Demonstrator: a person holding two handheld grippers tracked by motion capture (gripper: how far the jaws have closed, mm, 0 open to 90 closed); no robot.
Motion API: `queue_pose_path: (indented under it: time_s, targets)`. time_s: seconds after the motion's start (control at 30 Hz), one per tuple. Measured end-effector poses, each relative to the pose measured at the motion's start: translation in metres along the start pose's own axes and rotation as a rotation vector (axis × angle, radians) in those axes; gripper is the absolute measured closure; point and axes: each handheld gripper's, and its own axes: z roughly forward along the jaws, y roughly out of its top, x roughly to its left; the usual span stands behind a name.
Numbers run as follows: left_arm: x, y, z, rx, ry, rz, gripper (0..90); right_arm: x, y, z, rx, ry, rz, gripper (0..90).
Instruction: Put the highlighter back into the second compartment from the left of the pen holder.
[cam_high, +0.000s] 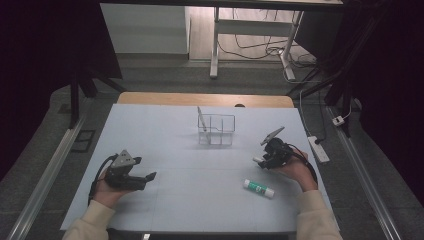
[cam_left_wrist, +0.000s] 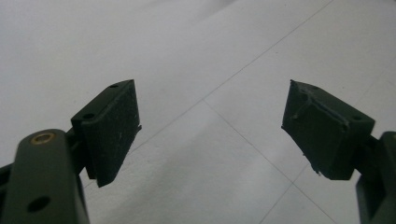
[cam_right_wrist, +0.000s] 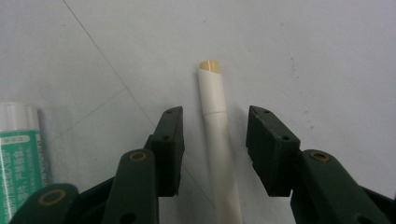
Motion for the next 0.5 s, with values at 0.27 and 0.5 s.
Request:
queue_pose_path:
  time_s: [0.27, 0.5]
  targets:
    - [-0.0005, 0.0000, 0.0009, 0.004, 0.000, 0.001, 19.0, -0.0007, -0.0001, 0.0016, 0.005, 0.011, -0.007, 63.7]
    - [0.0004, -0.0003, 0.0000, 0.002, 0.001, -0.001, 19.0, 0.0032, 0.0002, 0.0010, 0.013, 0.020, -0.048, 77.6]
